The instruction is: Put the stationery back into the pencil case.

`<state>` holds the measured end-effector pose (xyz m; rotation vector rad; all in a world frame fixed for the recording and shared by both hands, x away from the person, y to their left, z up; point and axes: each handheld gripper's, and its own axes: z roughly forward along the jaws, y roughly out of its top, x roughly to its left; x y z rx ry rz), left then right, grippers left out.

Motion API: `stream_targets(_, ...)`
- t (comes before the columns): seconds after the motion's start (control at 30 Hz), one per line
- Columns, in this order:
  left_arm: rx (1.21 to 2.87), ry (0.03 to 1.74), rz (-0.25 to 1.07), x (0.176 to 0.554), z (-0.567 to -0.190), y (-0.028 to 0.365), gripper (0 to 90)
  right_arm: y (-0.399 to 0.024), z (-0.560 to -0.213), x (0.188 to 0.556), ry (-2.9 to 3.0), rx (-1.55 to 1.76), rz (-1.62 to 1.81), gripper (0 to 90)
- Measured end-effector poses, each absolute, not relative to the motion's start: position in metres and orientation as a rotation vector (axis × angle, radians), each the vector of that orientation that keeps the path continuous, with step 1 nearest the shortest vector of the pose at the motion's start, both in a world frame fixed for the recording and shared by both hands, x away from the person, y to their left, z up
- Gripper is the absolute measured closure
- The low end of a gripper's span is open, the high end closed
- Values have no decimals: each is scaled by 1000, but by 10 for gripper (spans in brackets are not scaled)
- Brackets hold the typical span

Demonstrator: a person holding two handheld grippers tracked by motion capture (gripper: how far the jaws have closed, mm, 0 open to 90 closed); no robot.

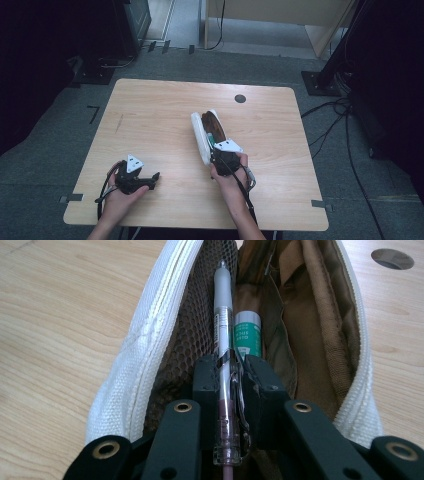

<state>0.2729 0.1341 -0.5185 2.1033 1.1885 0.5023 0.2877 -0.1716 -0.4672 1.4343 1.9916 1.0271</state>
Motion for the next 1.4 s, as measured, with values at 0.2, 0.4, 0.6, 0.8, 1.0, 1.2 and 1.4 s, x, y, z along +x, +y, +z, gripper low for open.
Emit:
stream_targets(0.2, 2104, 1188, 502, 273, -519, 134, 133, -172, -468, 287, 2011, 1450, 1018, 771)
stream_targets(0.4, 2104, 1188, 502, 273, -519, 134, 133, -172, -468, 287, 2014, 1451, 1021, 768)
stream_targets(0.6, 2103, 1189, 502, 273, -519, 134, 134, -174, -468, 288, 2019, 1452, 1029, 760)
stream_targets(0.8, 2103, 1189, 502, 273, -519, 134, 134, -174, -468, 288, 2020, 1447, 1043, 734)
stream_targets(1.0, 2104, 1188, 502, 273, -519, 134, 134, -177, -465, 286, 2009, 1431, 1069, 694)
stream_targets(1.2, 2101, 1189, 503, 273, -519, 134, 134, -180, -459, 284, 1978, 1406, 1100, 727)
stream_targets(1.4, 2103, 1188, 503, 273, -519, 134, 134, -185, -451, 281, 1943, 1391, 1128, 745)
